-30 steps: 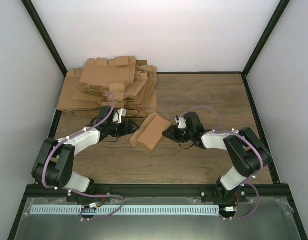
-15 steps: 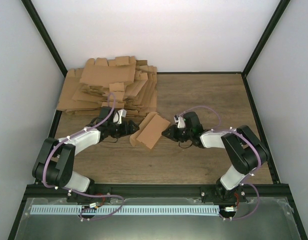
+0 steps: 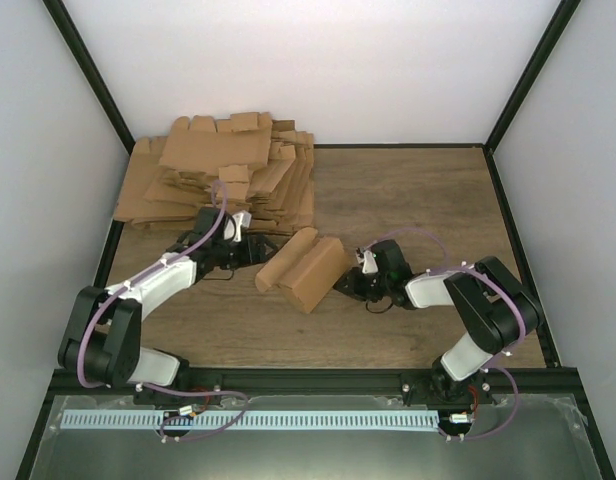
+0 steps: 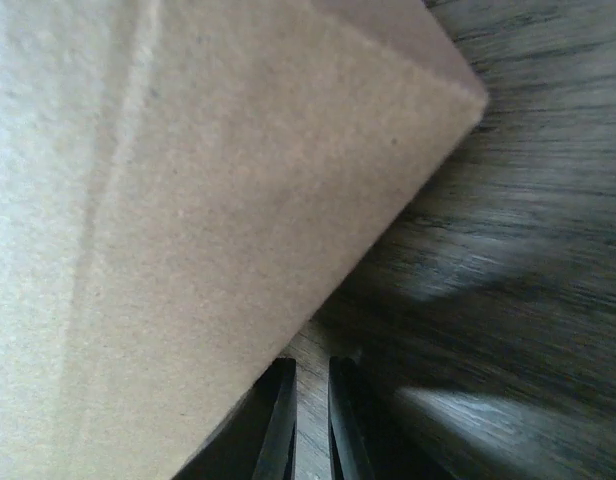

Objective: Fold the paper box

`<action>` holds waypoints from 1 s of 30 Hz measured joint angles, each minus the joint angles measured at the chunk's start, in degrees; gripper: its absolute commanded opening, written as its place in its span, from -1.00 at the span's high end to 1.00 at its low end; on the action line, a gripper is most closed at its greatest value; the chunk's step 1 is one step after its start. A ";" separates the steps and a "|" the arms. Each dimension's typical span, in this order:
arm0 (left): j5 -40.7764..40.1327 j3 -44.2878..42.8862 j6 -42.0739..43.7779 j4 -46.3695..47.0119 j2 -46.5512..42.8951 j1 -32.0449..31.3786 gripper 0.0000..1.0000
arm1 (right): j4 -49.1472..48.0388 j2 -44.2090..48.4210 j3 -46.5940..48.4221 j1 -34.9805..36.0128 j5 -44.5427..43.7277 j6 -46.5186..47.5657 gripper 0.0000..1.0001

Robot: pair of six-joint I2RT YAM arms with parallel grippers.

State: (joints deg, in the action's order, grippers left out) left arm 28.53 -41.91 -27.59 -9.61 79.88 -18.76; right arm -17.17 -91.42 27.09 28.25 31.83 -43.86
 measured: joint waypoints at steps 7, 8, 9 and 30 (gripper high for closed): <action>0.22 1.11 -0.44 1.79 3.87 0.00 -0.69 | -0.02 0.00 0.07 0.02 -0.11 0.50 0.75; 0.22 1.27 -0.50 1.81 4.37 0.00 -0.69 | -0.02 0.00 0.11 0.02 -0.11 0.52 0.76; 0.22 1.31 -0.50 1.86 4.66 0.00 -0.69 | 0.00 -0.02 0.15 0.02 -0.13 0.55 0.75; -1.99 1.31 0.85 1.60 8.48 0.00 -0.32 | 9.94 10.49 4.44 0.17 -3.15 7.52 0.03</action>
State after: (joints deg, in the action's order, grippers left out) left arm 26.55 -40.60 -26.74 -8.01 88.36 -18.76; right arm -7.22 -80.93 31.53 28.42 28.69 -36.34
